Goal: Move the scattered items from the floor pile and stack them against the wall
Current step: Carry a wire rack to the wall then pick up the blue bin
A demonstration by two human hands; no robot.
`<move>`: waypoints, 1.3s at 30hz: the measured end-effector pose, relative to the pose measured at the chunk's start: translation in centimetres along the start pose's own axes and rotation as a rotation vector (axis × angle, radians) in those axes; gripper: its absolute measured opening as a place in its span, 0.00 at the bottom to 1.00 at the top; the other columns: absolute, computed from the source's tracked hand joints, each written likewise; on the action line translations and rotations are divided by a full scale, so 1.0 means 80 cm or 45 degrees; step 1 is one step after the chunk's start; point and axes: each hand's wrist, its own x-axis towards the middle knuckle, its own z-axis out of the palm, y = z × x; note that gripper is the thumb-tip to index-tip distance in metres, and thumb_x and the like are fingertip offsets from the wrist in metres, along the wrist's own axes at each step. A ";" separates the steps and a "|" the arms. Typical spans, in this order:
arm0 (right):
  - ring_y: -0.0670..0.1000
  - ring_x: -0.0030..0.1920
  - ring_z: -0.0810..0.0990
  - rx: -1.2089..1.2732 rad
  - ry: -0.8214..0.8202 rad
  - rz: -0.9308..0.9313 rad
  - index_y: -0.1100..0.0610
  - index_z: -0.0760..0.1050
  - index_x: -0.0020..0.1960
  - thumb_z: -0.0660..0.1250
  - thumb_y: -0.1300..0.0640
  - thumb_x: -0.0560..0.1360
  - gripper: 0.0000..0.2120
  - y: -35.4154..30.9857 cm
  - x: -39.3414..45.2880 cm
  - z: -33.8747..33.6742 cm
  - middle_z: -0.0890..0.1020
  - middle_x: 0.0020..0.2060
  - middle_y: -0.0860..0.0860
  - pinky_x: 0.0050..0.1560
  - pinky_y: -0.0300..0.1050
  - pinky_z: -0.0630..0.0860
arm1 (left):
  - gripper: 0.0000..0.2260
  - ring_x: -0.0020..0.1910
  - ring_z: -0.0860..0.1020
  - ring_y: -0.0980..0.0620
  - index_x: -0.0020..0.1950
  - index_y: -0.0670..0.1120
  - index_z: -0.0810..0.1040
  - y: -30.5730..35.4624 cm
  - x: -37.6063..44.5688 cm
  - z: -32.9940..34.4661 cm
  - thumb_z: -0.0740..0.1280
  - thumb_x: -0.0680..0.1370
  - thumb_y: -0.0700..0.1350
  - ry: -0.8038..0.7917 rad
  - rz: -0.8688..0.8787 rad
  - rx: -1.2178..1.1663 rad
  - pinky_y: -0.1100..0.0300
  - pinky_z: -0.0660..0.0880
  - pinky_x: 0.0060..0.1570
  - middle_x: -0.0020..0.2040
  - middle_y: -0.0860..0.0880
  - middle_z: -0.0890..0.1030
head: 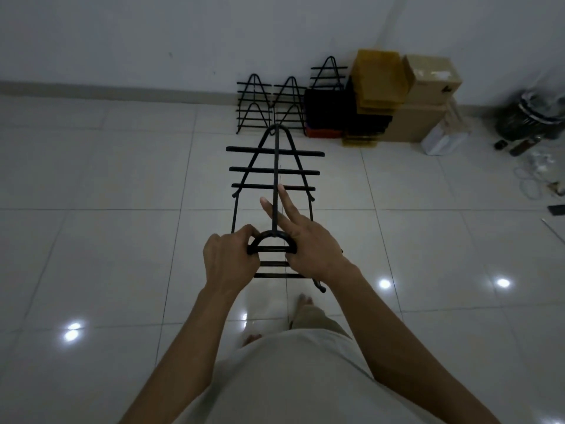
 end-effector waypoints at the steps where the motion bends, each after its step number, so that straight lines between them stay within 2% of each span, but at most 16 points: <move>1: 0.45 0.35 0.67 0.014 0.001 0.005 0.38 0.39 0.78 0.67 0.73 0.63 0.58 0.008 0.015 -0.002 0.35 0.78 0.47 0.30 0.35 0.63 | 0.14 0.22 0.64 0.51 0.45 0.46 0.81 0.000 0.019 0.002 0.69 0.65 0.32 -0.010 -0.006 0.000 0.58 0.66 0.34 0.24 0.50 0.75; 6: 0.45 0.36 0.67 0.064 0.011 0.016 0.38 0.41 0.78 0.66 0.72 0.64 0.56 0.065 0.110 -0.018 0.35 0.78 0.44 0.30 0.40 0.68 | 0.14 0.22 0.69 0.48 0.45 0.47 0.81 -0.001 0.129 0.019 0.69 0.65 0.32 -0.033 -0.015 0.017 0.59 0.63 0.33 0.25 0.50 0.76; 9: 0.46 0.37 0.70 0.084 0.006 -0.001 0.36 0.39 0.77 0.67 0.72 0.64 0.58 0.104 0.185 -0.041 0.34 0.77 0.42 0.30 0.42 0.74 | 0.14 0.22 0.65 0.50 0.45 0.47 0.81 0.006 0.212 0.024 0.68 0.64 0.31 0.003 -0.038 0.030 0.59 0.62 0.34 0.24 0.50 0.76; 12: 0.46 0.36 0.70 0.049 -0.015 -0.060 0.36 0.37 0.77 0.67 0.74 0.64 0.59 0.141 0.265 -0.072 0.34 0.77 0.44 0.30 0.43 0.75 | 0.12 0.22 0.62 0.52 0.43 0.47 0.81 0.013 0.292 0.025 0.69 0.66 0.32 0.050 -0.090 0.031 0.60 0.61 0.34 0.25 0.50 0.76; 14: 0.46 0.36 0.69 0.011 -0.046 -0.119 0.38 0.39 0.78 0.66 0.74 0.63 0.59 0.168 0.319 -0.092 0.36 0.78 0.47 0.29 0.41 0.73 | 0.11 0.23 0.63 0.52 0.43 0.46 0.81 0.018 0.346 0.029 0.69 0.67 0.32 0.074 -0.131 0.017 0.59 0.61 0.34 0.25 0.49 0.77; 16: 0.47 0.35 0.68 -0.028 -0.075 -0.188 0.40 0.42 0.79 0.65 0.75 0.62 0.58 0.194 0.372 -0.111 0.39 0.79 0.50 0.28 0.39 0.66 | 0.11 0.24 0.66 0.51 0.45 0.46 0.81 0.022 0.395 0.034 0.68 0.68 0.33 0.094 -0.182 -0.013 0.59 0.63 0.35 0.27 0.49 0.78; 19: 0.47 0.34 0.67 -0.075 -0.097 -0.243 0.42 0.44 0.79 0.64 0.75 0.62 0.56 0.215 0.442 -0.133 0.40 0.79 0.50 0.29 0.36 0.60 | 0.11 0.24 0.71 0.48 0.44 0.47 0.81 0.018 0.464 0.037 0.68 0.67 0.33 0.148 -0.219 -0.024 0.58 0.67 0.33 0.27 0.49 0.78; 24: 0.48 0.36 0.69 -0.122 -0.116 -0.250 0.40 0.41 0.79 0.63 0.74 0.63 0.56 0.243 0.544 -0.138 0.37 0.79 0.48 0.28 0.35 0.58 | 0.12 0.21 0.62 0.52 0.43 0.46 0.81 -0.008 0.561 0.045 0.69 0.64 0.32 0.179 -0.228 -0.059 0.60 0.65 0.30 0.23 0.50 0.75; 27: 0.50 0.40 0.73 -0.100 -0.096 -0.194 0.38 0.38 0.78 0.64 0.73 0.63 0.57 0.256 0.612 -0.140 0.35 0.78 0.46 0.28 0.36 0.61 | 0.11 0.22 0.64 0.52 0.46 0.47 0.81 -0.031 0.638 0.038 0.69 0.67 0.34 0.146 -0.199 -0.050 0.59 0.66 0.34 0.25 0.52 0.74; 30: 0.50 0.37 0.73 -0.061 -0.067 -0.069 0.36 0.35 0.77 0.65 0.72 0.64 0.58 0.257 0.669 -0.155 0.34 0.78 0.47 0.27 0.38 0.62 | 0.11 0.21 0.65 0.51 0.44 0.47 0.81 -0.048 0.713 0.024 0.70 0.66 0.34 0.117 -0.107 -0.038 0.60 0.65 0.32 0.24 0.51 0.74; 33: 0.49 0.33 0.72 -0.067 -0.032 0.033 0.33 0.34 0.75 0.65 0.71 0.66 0.58 0.271 0.720 -0.174 0.33 0.77 0.49 0.27 0.36 0.60 | 0.13 0.20 0.53 0.61 0.38 0.47 0.79 -0.053 0.776 0.020 0.72 0.60 0.31 0.122 -0.006 -0.091 0.62 0.61 0.31 0.21 0.51 0.72; 35: 0.49 0.33 0.72 -0.073 -0.020 0.086 0.33 0.34 0.75 0.65 0.71 0.67 0.57 0.281 0.748 -0.181 0.33 0.77 0.51 0.26 0.38 0.64 | 0.13 0.21 0.51 0.63 0.38 0.48 0.78 -0.057 0.817 0.026 0.72 0.60 0.31 0.117 0.029 -0.101 0.60 0.62 0.35 0.21 0.52 0.72; 37: 0.47 0.31 0.72 -0.063 -0.015 0.117 0.33 0.35 0.75 0.65 0.71 0.67 0.56 0.293 0.772 -0.186 0.33 0.77 0.51 0.25 0.40 0.69 | 0.14 0.21 0.52 0.62 0.38 0.47 0.79 -0.058 0.849 0.032 0.71 0.60 0.31 0.103 0.037 -0.100 0.60 0.62 0.35 0.21 0.52 0.72; 39: 0.46 0.31 0.70 -0.057 -0.014 0.134 0.33 0.35 0.75 0.65 0.71 0.66 0.56 0.312 0.793 -0.192 0.33 0.77 0.51 0.25 0.40 0.68 | 0.14 0.19 0.59 0.55 0.38 0.47 0.80 -0.055 0.878 0.040 0.72 0.59 0.31 0.067 0.045 -0.093 0.60 0.63 0.35 0.21 0.51 0.73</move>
